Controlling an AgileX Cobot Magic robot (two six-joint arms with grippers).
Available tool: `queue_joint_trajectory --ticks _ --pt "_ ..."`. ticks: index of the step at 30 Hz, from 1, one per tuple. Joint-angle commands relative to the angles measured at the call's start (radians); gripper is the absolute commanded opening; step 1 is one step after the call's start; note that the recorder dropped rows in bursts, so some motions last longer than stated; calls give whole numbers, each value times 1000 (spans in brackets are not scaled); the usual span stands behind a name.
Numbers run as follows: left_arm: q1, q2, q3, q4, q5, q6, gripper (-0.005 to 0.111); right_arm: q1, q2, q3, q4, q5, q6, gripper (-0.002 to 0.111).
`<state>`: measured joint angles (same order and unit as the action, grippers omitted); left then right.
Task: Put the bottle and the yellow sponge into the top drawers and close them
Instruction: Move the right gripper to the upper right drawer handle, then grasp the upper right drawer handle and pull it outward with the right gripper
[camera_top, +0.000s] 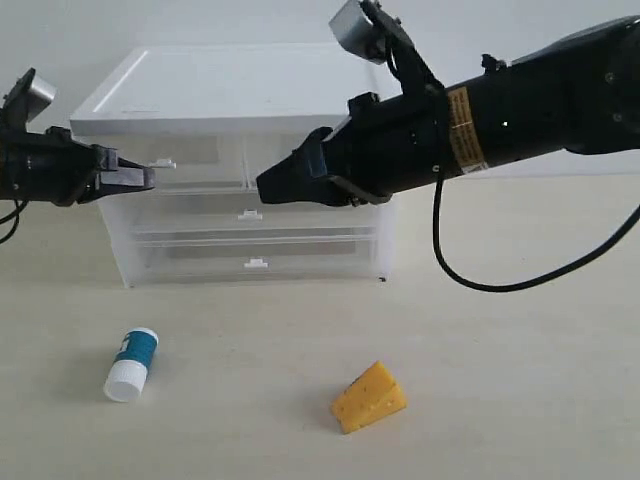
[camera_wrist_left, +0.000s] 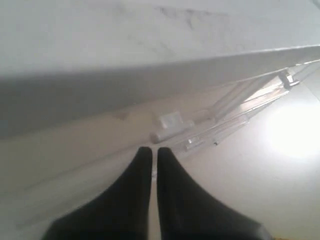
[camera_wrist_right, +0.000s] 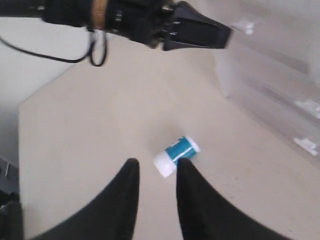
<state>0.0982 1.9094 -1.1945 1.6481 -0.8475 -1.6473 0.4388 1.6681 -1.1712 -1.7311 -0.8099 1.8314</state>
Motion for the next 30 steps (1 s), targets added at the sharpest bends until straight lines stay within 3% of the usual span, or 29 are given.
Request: queue_joint_trajectory --ticks 1,7,11,16,30 --pt "60 -18 -18 -8 -7 -31 4 -4 17 -7 -13 174 112 41" --pt "78 -18 -24 -23 11 -37 4 -21 39 -11 121 333 122 42" --pt "78 -18 -27 -44 -12 -37 4 -74 80 -40 269 304 167 42" --pt "78 -18 -27 -55 -12 -28 4 -121 176 -89 294 194 264 42" --pt "78 -18 -27 -59 -16 -15 4 -120 320 -187 442 200 244 42"
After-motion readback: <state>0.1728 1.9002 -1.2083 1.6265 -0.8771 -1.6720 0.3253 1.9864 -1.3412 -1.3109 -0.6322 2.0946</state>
